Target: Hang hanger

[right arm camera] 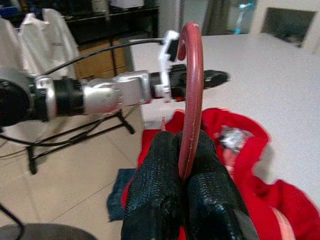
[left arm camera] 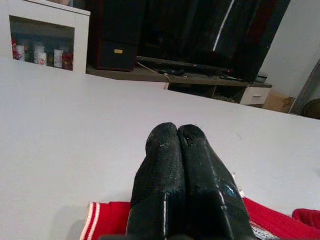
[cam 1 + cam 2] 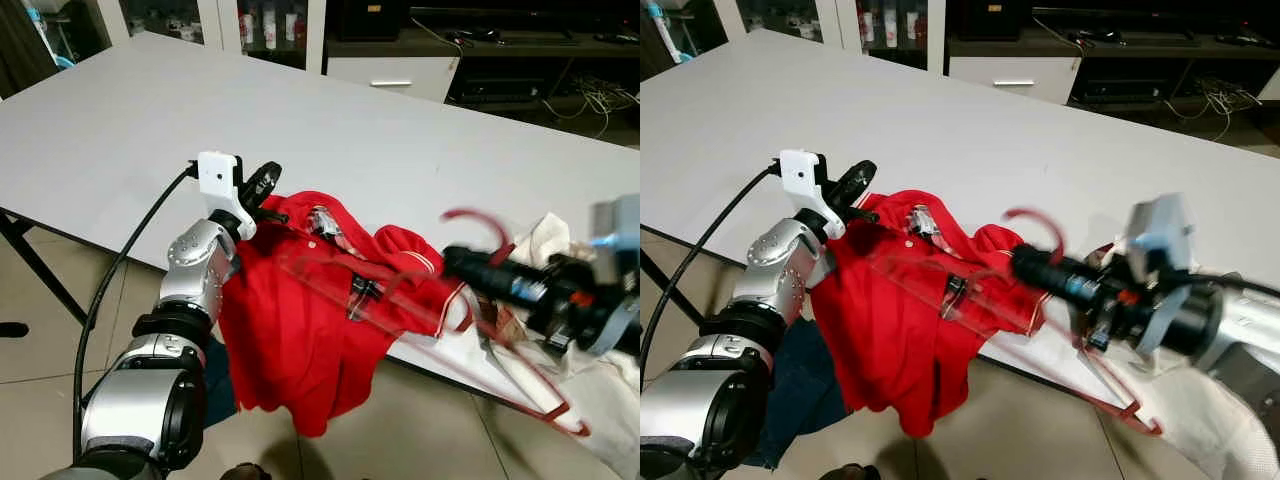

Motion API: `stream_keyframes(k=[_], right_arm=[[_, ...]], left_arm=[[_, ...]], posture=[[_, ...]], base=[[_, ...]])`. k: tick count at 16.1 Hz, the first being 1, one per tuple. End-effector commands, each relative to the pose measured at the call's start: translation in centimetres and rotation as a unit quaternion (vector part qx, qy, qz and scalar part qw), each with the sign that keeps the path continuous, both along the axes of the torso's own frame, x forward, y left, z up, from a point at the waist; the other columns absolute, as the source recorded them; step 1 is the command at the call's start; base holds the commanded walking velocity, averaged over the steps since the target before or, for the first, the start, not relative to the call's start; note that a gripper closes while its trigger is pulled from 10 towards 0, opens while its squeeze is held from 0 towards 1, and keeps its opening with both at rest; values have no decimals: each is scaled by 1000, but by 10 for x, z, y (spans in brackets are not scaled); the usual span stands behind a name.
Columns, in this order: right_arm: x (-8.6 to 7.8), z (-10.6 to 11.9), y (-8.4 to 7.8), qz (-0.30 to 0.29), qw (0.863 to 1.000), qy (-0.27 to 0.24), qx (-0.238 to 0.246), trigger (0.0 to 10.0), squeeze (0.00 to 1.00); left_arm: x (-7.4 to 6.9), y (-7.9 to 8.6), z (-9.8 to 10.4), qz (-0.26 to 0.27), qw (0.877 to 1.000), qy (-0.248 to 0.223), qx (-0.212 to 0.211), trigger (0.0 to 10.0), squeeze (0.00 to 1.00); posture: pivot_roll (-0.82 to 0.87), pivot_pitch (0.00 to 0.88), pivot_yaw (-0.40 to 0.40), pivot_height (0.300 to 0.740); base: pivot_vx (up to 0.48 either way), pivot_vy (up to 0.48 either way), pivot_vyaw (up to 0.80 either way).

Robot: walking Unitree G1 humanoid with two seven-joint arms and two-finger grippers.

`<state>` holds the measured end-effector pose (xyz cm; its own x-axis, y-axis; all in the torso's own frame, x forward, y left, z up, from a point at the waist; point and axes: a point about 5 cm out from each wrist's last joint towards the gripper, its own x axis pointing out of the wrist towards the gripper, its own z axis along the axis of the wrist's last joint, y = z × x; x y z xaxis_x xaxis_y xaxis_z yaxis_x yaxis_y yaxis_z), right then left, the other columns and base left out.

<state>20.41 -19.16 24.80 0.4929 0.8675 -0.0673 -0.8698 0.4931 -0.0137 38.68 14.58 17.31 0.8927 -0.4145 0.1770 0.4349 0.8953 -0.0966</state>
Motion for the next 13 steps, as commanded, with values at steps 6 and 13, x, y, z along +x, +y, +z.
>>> stream_keyframes(k=[6, 13], right_arm=[[-2, -5, -8, 3, 999, 5, -54, 10000, 0], [1, -2, -43, -61, 988, -10, -139, 10000, 0]], left_arm=[[-1, -2, -11, 8, 1000, 25, 11, 4902, 0], [-5, -7, -20, -26, 998, 43, 47, 10000, 0]], posture=[[-17, 106, -54, 740], [-19, 132, -38, 740]], base=[[0, 0, 0], [0, 0, 0]])
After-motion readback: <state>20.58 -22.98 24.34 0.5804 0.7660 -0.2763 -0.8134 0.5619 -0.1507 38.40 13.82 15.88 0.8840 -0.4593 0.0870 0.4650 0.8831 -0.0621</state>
